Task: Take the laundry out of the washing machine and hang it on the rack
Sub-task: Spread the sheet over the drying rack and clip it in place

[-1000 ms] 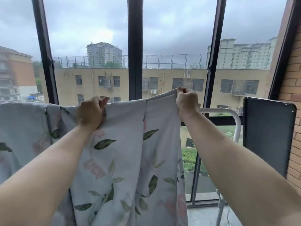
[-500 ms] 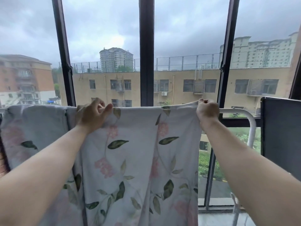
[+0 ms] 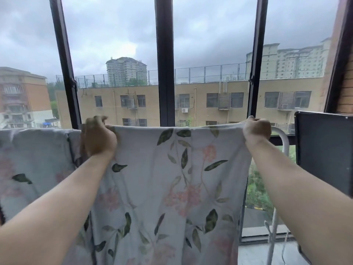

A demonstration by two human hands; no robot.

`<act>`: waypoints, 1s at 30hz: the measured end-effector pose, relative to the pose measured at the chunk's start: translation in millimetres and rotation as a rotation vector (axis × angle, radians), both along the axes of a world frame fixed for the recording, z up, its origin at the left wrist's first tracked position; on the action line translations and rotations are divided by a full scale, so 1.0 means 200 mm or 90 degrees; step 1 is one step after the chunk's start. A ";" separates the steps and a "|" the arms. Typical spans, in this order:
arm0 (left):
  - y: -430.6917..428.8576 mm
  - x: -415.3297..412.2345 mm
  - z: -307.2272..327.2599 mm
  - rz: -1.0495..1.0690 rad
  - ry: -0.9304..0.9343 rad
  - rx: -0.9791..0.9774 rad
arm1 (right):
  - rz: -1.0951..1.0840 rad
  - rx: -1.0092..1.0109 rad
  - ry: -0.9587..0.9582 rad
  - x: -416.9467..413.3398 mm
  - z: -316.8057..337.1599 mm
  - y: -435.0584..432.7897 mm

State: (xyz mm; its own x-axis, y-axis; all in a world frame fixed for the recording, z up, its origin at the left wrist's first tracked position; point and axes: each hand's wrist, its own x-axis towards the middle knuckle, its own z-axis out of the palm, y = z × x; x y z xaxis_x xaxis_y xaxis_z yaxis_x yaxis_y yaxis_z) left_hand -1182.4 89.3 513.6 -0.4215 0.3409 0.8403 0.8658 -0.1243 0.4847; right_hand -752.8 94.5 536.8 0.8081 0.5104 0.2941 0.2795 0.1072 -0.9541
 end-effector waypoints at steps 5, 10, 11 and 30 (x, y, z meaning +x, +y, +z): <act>-0.04 0.31 0.01 -0.157 0.283 -0.060 | 0.053 -0.008 -0.036 -0.02 -0.06 0.00; 0.01 0.28 -0.02 -0.252 0.229 -0.006 | 0.049 0.029 -0.034 0.08 0.00 -0.05; 0.02 0.26 -0.02 -0.231 0.203 0.012 | 0.033 0.032 -0.033 0.11 0.03 -0.06; 0.03 0.42 -0.05 -0.280 0.128 0.054 | 0.102 -0.036 -0.093 0.30 -0.04 -0.08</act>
